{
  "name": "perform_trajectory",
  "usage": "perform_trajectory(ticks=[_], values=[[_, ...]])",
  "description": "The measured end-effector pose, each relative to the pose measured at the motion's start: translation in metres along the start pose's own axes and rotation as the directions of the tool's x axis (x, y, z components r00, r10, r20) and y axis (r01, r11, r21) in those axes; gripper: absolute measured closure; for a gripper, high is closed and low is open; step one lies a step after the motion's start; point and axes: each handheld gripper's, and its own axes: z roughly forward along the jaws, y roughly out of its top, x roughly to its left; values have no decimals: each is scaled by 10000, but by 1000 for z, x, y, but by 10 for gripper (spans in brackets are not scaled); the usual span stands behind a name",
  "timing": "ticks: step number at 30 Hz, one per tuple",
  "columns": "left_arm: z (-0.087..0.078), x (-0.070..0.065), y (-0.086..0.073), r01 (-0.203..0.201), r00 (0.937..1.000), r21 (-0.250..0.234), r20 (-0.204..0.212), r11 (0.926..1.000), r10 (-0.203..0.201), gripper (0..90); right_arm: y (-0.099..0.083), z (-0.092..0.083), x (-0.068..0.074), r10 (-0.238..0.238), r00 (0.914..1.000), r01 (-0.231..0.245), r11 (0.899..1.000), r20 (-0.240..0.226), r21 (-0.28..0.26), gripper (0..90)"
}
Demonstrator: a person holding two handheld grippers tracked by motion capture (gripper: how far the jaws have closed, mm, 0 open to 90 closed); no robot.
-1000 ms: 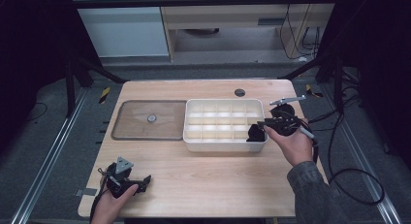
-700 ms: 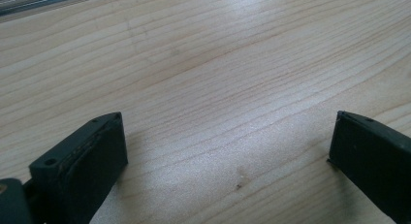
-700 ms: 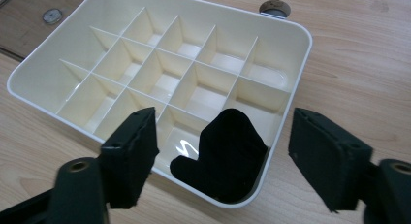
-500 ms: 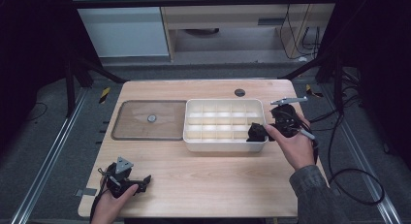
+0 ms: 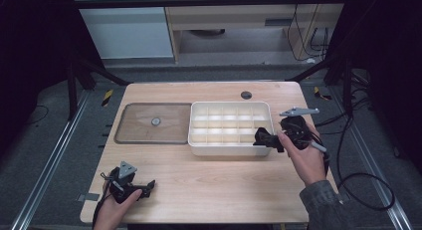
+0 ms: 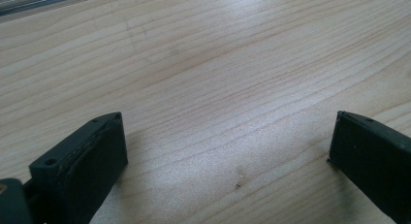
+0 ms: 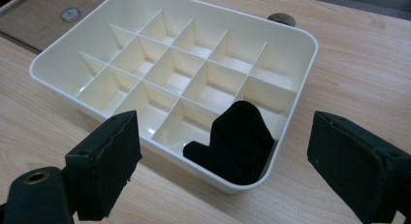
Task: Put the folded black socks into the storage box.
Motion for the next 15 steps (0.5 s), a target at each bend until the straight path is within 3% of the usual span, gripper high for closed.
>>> perform_trajectory(ticks=[8,15], values=[[0,0,0,-9,10000,-26,1,10000,9,0,-18,-5,6,-297,9995,292,9987,-109,-425,110],[0,-1,0,-10,10000,-32,4,10000,10,0,-44,1,7,-742,9972,744,9967,61,-340,116]])
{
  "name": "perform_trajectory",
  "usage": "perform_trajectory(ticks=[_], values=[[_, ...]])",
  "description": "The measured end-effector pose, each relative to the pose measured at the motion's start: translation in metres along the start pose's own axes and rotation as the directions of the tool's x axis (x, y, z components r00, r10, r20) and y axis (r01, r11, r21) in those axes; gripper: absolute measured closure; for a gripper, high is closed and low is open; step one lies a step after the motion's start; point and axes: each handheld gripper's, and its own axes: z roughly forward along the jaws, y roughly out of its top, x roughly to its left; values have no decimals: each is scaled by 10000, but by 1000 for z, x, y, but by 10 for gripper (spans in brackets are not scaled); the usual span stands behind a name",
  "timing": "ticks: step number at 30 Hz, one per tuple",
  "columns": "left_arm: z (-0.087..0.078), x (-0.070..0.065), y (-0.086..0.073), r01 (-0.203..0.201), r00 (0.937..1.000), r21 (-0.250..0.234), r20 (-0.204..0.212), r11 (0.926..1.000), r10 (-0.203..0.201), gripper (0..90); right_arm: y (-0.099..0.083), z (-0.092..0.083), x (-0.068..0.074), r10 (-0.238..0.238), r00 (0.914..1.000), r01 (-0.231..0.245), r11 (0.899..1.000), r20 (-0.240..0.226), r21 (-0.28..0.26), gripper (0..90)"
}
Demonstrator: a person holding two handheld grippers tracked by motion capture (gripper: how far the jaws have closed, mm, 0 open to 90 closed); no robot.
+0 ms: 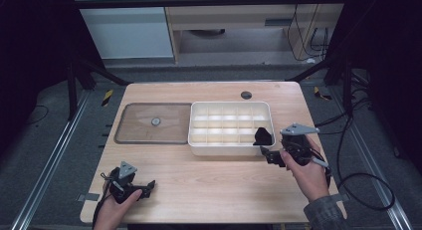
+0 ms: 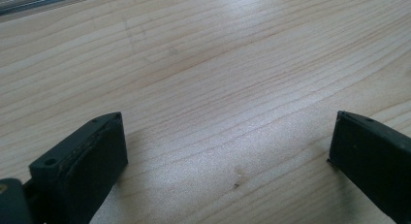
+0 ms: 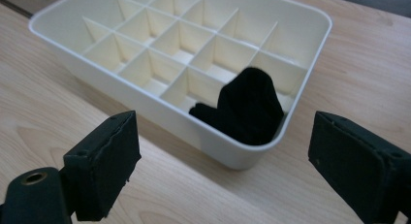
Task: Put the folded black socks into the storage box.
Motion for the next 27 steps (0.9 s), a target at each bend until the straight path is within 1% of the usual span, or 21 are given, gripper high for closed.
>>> perform_trajectory(ticks=[2,4,7,8,10,11,12,15,20,21,23,27], values=[[0,0,0,1,10000,-1,1,10000,-1,0,-10,3,-1,-94,9999,93,9999,77,126,117],[0,0,0,-4,10000,0,1,10000,4,0,-20,6,-3,10,10000,-12,9996,84,264,116],[0,0,0,-9,10000,1,1,10000,9,0,-35,10,-7,28,9999,-34,9992,160,407,116],[0,0,0,-18,10000,12,8,10000,18,0,-41,12,-8,176,9997,-184,9988,167,455,117],[0,0,0,-23,10000,13,8,10000,23,0,-48,14,-11,235,9996,-242,9985,149,500,117],[0,0,0,-23,10000,14,9,10000,23,0,-52,14,-11,380,9992,-387,9977,127,550,119],[0,0,0,-20,10000,12,9,10000,20,0,-56,16,-12,322,9994,-330,9978,149,571,119],[0,0,0,-24,10000,11,12,10000,24,0,-65,19,-11,401,9992,-394,9967,-83,706,124],[0,-1,0,-29,10000,34,16,10000,29,0,-79,28,-5,91,9996,-66,9962,-286,870,124],[0,-1,0,-23,10000,31,19,10000,23,0,-81,29,-4,105,9994,-76,9960,-318,889,124],[0,-1,0,-25,10000,32,21,10000,25,0,-85,33,-1,-43,9995,68,9969,-325,780,125],[0,-1,0,-27,10000,33,22,10000,27,0,-92,39,4,-319,9988,351,9956,-382,868,125]])
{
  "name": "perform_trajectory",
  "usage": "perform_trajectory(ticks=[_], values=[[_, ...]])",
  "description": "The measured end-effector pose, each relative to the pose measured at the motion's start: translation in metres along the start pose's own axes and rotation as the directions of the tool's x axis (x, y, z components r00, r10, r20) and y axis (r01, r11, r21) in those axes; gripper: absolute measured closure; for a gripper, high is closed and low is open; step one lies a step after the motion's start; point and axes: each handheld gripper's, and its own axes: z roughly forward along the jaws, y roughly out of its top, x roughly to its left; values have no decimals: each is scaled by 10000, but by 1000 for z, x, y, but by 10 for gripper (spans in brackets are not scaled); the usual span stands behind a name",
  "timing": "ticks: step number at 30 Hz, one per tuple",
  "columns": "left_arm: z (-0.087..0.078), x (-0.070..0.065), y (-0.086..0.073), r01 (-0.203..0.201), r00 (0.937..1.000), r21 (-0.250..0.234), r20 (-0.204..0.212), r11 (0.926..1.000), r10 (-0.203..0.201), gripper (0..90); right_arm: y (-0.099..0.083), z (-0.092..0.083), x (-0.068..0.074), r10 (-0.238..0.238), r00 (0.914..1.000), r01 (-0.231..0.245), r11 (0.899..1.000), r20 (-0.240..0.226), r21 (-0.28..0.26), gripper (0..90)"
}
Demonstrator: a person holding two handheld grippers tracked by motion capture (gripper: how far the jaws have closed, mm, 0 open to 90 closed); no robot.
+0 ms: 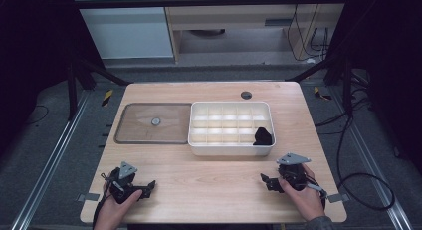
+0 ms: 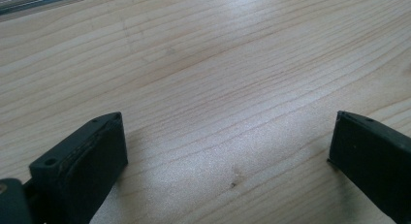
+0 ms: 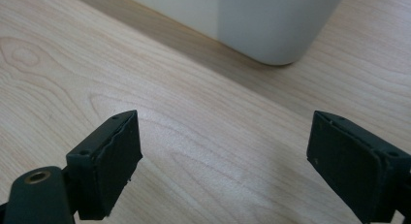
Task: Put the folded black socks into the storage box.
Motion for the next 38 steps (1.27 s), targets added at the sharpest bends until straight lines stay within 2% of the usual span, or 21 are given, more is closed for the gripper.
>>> perform_trajectory(ticks=[7,12,18,30,38], values=[[0,0,0,-1,10000,1,3,10000,1,0,-10,6,10,5,9995,10,9990,315,-457,127],[0,0,0,-1,10000,3,7,10000,1,0,-11,12,12,-125,9993,132,9997,349,-198,124],[0,0,0,-3,10000,1,7,10000,3,0,-10,16,11,232,9994,-227,9995,260,-210,103],[1,-1,1,-48,10000,-14,48,10000,48,0,-7,20,13,225,9994,-223,9997,273,-81,60],[3,-2,3,28,10000,-23,-40,10000,-28,0,-5,23,14,484,9975,-489,9988,521,69,8]])
